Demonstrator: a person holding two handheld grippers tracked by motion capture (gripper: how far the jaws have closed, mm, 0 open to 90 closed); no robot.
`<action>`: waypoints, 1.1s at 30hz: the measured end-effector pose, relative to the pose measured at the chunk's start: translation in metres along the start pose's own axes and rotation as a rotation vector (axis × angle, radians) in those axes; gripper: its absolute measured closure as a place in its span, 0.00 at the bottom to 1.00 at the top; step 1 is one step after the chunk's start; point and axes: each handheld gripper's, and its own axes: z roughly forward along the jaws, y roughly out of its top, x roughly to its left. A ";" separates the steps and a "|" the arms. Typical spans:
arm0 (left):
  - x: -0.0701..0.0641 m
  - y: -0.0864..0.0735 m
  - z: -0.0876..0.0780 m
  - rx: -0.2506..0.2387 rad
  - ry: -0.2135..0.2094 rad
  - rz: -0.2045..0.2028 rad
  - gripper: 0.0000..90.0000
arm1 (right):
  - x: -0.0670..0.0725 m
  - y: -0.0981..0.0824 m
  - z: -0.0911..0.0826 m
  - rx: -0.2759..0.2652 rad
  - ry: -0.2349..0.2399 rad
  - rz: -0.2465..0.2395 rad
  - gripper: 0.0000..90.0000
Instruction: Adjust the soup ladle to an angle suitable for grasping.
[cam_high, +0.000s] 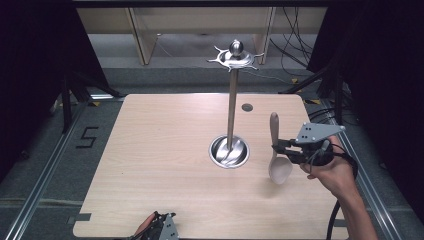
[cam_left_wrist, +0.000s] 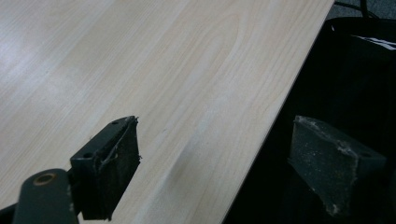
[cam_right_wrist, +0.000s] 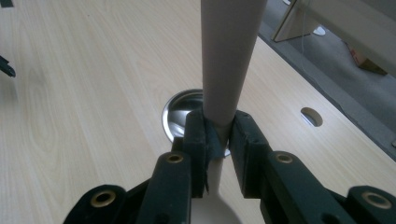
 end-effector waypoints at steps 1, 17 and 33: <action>0.000 0.000 0.000 0.000 0.000 0.000 0.17 | 0.000 0.001 0.000 -0.004 -0.003 0.005 0.86; 0.000 0.000 0.000 -0.001 -0.001 0.002 0.17 | -0.015 0.025 0.000 -0.005 -0.034 0.021 0.86; 0.001 0.000 0.000 -0.007 -0.015 0.001 0.17 | -0.027 0.049 0.009 -0.029 -0.034 0.029 0.86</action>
